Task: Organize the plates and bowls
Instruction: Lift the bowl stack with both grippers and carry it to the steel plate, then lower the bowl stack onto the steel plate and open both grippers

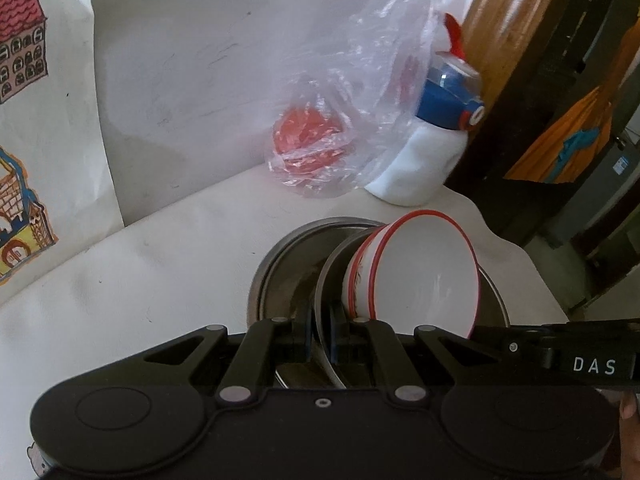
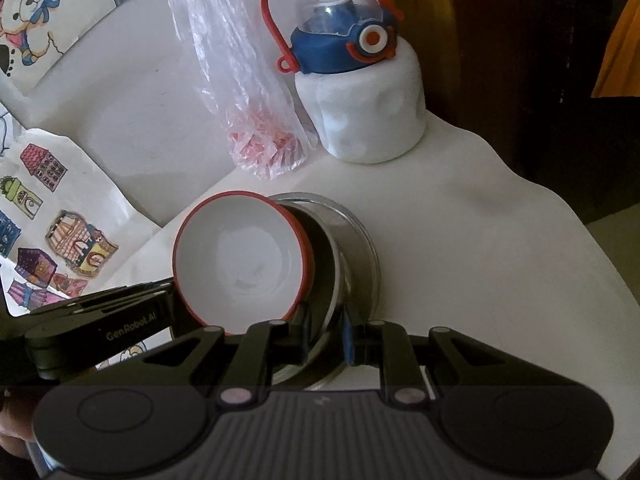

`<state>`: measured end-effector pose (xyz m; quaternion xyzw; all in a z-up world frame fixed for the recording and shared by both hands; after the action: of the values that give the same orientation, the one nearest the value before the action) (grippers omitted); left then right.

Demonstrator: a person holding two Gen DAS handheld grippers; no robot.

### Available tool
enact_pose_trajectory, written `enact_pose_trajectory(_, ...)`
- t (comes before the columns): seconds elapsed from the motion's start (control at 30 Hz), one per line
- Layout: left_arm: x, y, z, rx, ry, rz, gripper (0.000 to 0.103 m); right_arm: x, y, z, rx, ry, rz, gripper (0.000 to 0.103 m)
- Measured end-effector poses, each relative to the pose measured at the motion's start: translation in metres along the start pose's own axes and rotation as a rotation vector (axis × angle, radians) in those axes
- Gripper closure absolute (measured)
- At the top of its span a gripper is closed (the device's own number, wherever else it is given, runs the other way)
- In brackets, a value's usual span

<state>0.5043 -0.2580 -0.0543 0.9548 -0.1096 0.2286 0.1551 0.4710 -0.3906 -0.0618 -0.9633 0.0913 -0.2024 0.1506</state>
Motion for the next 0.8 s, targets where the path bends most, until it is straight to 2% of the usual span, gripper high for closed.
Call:
enact_pose_trajectory(0.3, 0.007, -0.013, 0.015, -0.001, -0.016, -0.04, 0.097, 0.008, -0.002, 0.009, -0.015, 0.01, -0.008, 0.084)
enact_pose_trajectory(0.8, 0.018, -0.019, 0.018, 0.019, 0.024, -0.046, 0.097, 0.017, -0.005, 0.016, -0.034, 0.033, -0.028, 0.084)
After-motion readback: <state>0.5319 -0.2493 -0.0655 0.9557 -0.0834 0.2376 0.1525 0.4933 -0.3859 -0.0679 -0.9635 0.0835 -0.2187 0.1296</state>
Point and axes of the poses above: each gripper's, at about its wrist camera, not at the fingertips, and z roughly the way its jaws point, y to its right, x to its top, the point moved 9 cm from there along z, roughly the way its jaws point, and after that the axes turned 9 degrees about -y, right-handed, at the moved point
